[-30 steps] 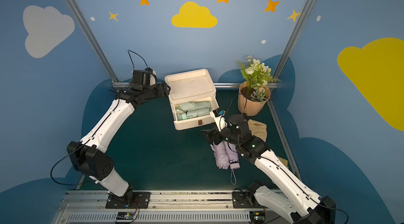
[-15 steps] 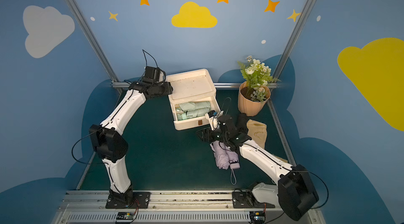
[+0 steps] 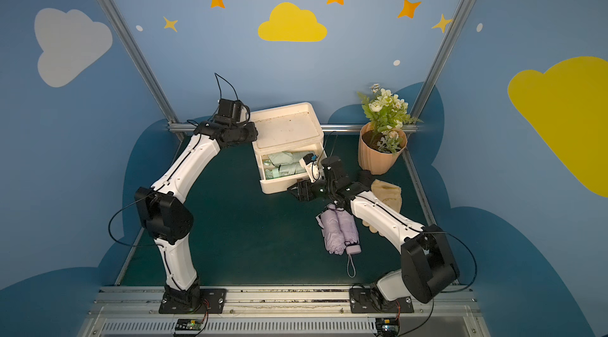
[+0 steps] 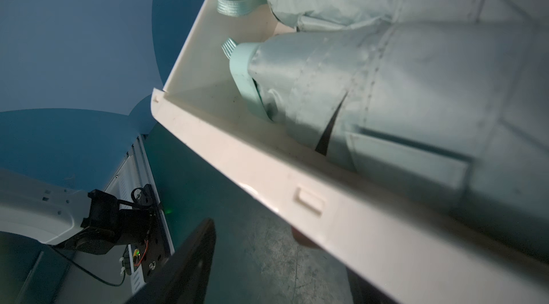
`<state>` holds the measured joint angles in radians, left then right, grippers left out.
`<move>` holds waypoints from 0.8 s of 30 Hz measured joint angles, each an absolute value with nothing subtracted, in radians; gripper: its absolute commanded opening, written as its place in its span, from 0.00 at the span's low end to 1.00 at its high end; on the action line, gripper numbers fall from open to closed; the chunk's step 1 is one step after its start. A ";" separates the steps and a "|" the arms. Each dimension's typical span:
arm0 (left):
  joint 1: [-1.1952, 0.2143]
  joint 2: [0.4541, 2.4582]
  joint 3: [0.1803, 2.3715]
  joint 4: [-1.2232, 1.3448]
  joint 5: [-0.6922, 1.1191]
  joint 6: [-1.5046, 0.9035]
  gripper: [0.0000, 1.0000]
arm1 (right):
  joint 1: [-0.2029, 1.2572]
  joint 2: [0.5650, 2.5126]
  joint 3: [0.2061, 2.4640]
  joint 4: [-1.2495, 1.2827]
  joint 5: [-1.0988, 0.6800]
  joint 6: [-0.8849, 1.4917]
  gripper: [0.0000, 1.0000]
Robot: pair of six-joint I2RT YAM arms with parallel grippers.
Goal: Place the umbrella in the drawer by color
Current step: Close the drawer in the storage box.
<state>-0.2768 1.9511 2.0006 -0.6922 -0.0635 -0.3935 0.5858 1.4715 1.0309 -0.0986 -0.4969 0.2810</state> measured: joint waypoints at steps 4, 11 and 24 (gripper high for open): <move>-0.270 1.953 2.001 -0.677 -0.076 -0.396 0.26 | 0.584 1.542 1.098 -0.127 -0.548 0.256 0.70; -0.265 1.953 2.001 -0.663 -0.092 -0.396 0.21 | 0.563 1.596 1.150 -0.125 -0.573 0.228 0.69; -0.264 1.953 2.018 -0.664 -0.099 -0.376 0.19 | 0.503 1.581 1.139 -0.080 -0.572 0.157 0.70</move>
